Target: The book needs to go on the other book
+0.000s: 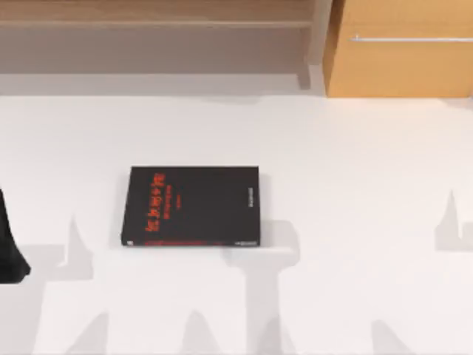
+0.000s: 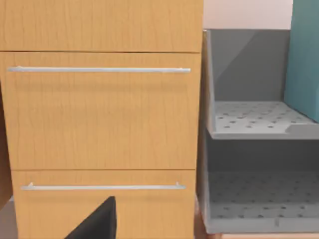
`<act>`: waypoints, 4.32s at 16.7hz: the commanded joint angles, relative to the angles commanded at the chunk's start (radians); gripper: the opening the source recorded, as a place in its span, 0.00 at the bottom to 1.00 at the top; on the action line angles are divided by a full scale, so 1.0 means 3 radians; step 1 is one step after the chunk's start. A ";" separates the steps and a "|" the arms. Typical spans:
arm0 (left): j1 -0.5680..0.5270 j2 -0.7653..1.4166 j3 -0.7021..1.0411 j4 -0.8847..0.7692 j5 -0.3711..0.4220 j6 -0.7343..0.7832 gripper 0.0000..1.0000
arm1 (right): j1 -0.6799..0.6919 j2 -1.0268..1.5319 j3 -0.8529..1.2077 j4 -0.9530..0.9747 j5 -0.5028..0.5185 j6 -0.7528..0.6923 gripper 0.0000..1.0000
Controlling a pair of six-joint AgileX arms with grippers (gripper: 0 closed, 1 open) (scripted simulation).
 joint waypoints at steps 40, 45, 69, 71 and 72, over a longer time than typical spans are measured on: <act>0.0000 0.0000 0.0000 0.0000 0.0000 0.0000 1.00 | -0.1318 0.6425 0.4745 0.1293 -0.1367 -0.0024 0.92; 0.0000 0.0000 0.0000 0.0000 0.0000 0.0000 1.00 | -0.1318 0.6425 0.4745 0.1293 -0.1367 -0.0024 0.55; 0.0000 0.0000 0.0000 0.0000 0.0000 0.0000 1.00 | -0.1503 0.6181 0.4700 0.1468 -0.1249 0.0127 0.00; 0.0000 0.0000 0.0000 0.0000 0.0000 0.0000 1.00 | -0.1496 0.6167 0.4681 0.1423 -0.1261 0.0111 0.00; 0.0000 0.0000 0.0000 0.0000 0.0000 0.0000 1.00 | -0.1466 0.6183 0.4674 0.1381 -0.1291 0.0085 0.00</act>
